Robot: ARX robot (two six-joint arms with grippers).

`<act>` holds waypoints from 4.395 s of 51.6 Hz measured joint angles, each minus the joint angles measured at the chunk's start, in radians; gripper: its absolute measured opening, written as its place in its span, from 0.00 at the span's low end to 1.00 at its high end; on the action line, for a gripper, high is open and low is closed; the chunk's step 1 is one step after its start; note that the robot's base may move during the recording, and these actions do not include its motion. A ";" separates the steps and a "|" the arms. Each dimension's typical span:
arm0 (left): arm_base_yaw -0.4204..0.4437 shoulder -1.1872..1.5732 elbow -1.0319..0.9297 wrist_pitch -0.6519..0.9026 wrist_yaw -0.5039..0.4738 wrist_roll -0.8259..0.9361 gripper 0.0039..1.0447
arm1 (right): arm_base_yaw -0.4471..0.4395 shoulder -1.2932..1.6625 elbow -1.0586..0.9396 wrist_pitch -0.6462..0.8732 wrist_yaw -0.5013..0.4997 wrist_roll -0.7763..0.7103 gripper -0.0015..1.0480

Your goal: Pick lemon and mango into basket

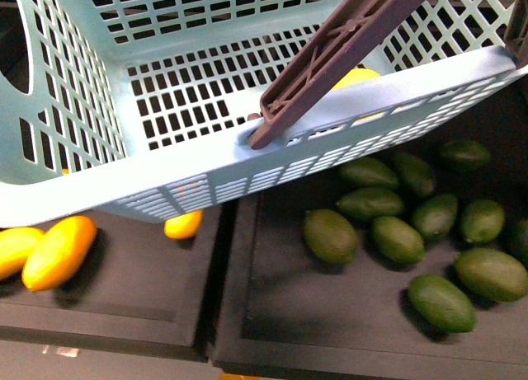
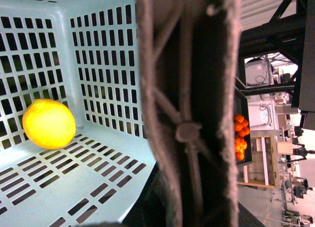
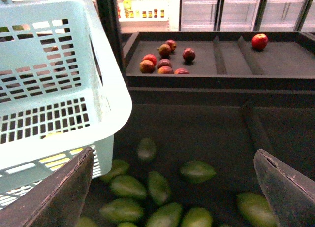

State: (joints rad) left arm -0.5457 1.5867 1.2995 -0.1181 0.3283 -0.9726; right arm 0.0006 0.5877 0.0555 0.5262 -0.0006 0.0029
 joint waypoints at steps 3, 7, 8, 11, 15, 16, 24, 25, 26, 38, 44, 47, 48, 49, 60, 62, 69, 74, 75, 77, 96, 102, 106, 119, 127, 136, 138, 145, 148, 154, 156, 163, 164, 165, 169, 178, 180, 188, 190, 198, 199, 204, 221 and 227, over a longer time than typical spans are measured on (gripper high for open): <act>0.000 0.000 0.000 0.000 -0.004 0.001 0.05 | 0.000 0.000 0.000 0.000 0.002 0.000 0.92; 0.000 0.000 0.000 0.000 -0.003 0.000 0.05 | 0.000 -0.001 -0.001 0.000 0.000 0.000 0.92; 0.000 0.000 0.000 0.000 -0.003 0.001 0.05 | 0.000 0.000 -0.001 0.000 0.001 0.000 0.92; 0.000 0.000 0.000 0.000 -0.002 0.000 0.05 | 0.000 0.000 -0.001 0.000 0.000 0.000 0.92; 0.000 0.000 0.000 0.000 -0.002 0.000 0.05 | 0.000 0.000 0.000 0.000 0.000 0.000 0.92; 0.000 0.000 0.000 0.000 -0.002 0.000 0.05 | 0.000 0.000 0.000 0.000 0.001 0.000 0.92; 0.000 0.000 0.000 0.000 -0.003 0.002 0.05 | 0.000 0.000 -0.001 0.000 0.001 0.000 0.92; 0.000 0.000 0.000 0.000 -0.003 0.001 0.05 | 0.000 0.000 -0.001 0.000 0.000 0.000 0.92; 0.000 0.000 0.000 0.000 -0.003 0.001 0.05 | 0.000 0.000 -0.001 0.000 0.001 0.000 0.92; 0.000 0.000 0.000 0.000 -0.004 0.000 0.05 | 0.000 0.000 -0.001 0.000 0.000 0.000 0.92; 0.000 -0.001 0.000 0.000 -0.002 0.000 0.05 | 0.000 -0.001 -0.001 0.000 0.000 0.000 0.92; 0.000 -0.001 0.001 0.000 0.000 0.000 0.05 | 0.000 0.000 -0.001 0.000 0.000 0.000 0.92; 0.000 -0.001 0.001 0.000 -0.001 0.000 0.05 | 0.000 0.000 -0.001 0.000 0.001 0.000 0.92; 0.000 -0.001 0.001 0.000 -0.001 -0.001 0.05 | 0.000 0.000 -0.001 0.000 0.001 0.000 0.92; 0.000 -0.001 0.001 0.000 -0.002 0.000 0.05 | 0.000 0.000 0.000 0.000 0.000 0.000 0.92; 0.000 -0.001 0.001 0.000 -0.003 0.000 0.05 | 0.000 0.000 0.000 0.000 0.001 0.000 0.92; 0.000 -0.001 0.001 0.000 -0.001 0.000 0.05 | 0.000 0.000 -0.001 0.000 0.001 0.000 0.92; 0.013 -0.001 0.001 0.000 -0.005 -0.001 0.05 | 0.000 0.000 -0.001 0.000 -0.008 0.000 0.92; 0.016 -0.001 0.001 0.000 -0.011 -0.002 0.05 | 0.000 0.000 -0.001 0.000 -0.008 0.000 0.92; 0.019 -0.001 0.001 0.000 -0.019 -0.002 0.05 | 0.000 0.000 -0.001 0.000 -0.008 0.000 0.92; 0.003 -0.003 0.002 -0.001 0.002 -0.001 0.05 | -0.285 0.257 0.312 -0.573 0.137 0.265 0.92; -0.002 -0.003 0.002 -0.001 0.012 -0.001 0.05 | -0.423 0.433 0.382 -0.457 0.003 0.238 0.92; -0.003 -0.003 0.002 -0.001 0.012 -0.002 0.05 | -0.457 0.549 0.404 -0.387 -0.010 0.213 0.92; 0.002 -0.003 0.002 -0.001 -0.015 0.002 0.05 | -0.474 0.941 0.450 -0.246 0.019 0.257 0.92; 0.002 -0.003 0.002 -0.001 -0.007 0.001 0.05 | -0.397 1.135 0.466 -0.172 0.028 0.320 0.92; 0.002 -0.003 0.002 -0.001 0.002 0.000 0.05 | -0.299 1.313 0.507 -0.115 0.028 0.356 0.92; 0.002 -0.003 0.002 -0.001 0.002 0.000 0.05 | -0.279 1.351 0.519 -0.108 0.028 0.367 0.92; 0.002 -0.003 0.002 -0.001 0.002 0.000 0.05 | -0.216 1.463 0.568 -0.095 0.026 0.412 0.92; 0.002 -0.003 0.002 -0.001 0.002 0.000 0.05 | -0.198 1.493 0.586 -0.093 0.025 0.431 0.92; 0.002 -0.003 0.002 -0.001 -0.001 0.000 0.05 | -0.156 1.566 0.639 -0.080 0.017 0.503 0.92; 0.002 -0.003 0.002 -0.001 -0.003 0.000 0.05 | -0.146 1.587 0.652 -0.076 0.014 0.522 0.92; 0.002 -0.003 0.002 -0.001 -0.006 0.000 0.05 | -0.121 1.662 0.681 -0.066 0.019 0.572 0.92; 0.002 -0.003 0.002 -0.001 -0.006 0.000 0.05 | -0.119 1.670 0.684 -0.064 0.019 0.577 0.92; 0.002 -0.003 0.002 -0.001 -0.005 0.000 0.05 | -0.118 1.674 0.686 -0.063 0.019 0.581 0.92; 0.002 -0.003 0.002 -0.001 -0.001 0.000 0.05 | -0.112 1.700 0.697 -0.059 0.018 0.599 0.92; 0.002 -0.003 0.002 -0.001 0.001 0.000 0.05 | -0.109 1.746 0.742 -0.057 0.014 0.630 0.92; 0.002 -0.003 0.002 -0.001 0.000 0.000 0.05 | -0.109 1.752 0.753 -0.058 0.014 0.634 0.92; 0.002 -0.003 0.002 -0.001 -0.005 0.000 0.05 | -0.110 1.770 0.797 -0.080 0.017 0.642 0.92; 0.002 -0.003 0.002 -0.001 -0.005 0.000 0.05 | -0.111 1.775 0.808 -0.089 0.020 0.644 0.92; 0.002 -0.003 0.002 -0.001 -0.004 0.000 0.05 | -0.115 1.799 0.850 -0.109 0.030 0.652 0.92; 0.002 -0.003 0.002 -0.001 -0.004 0.000 0.05 | -0.115 1.802 0.853 -0.110 0.030 0.652 0.92; 0.002 -0.003 0.002 -0.001 -0.003 0.000 0.05 | -0.115 1.817 0.874 -0.121 0.034 0.652 0.92; 0.002 -0.003 0.002 -0.001 -0.004 0.000 0.05 | -0.111 1.882 0.912 -0.138 0.046 0.653 0.73; 0.002 -0.003 0.002 -0.001 -0.003 0.000 0.05 | -0.125 1.878 0.899 -0.130 0.045 0.650 0.60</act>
State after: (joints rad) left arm -0.5438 1.5841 1.3018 -0.1192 0.3252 -0.9730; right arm -0.1246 2.4653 0.9543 0.3962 0.0444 0.6525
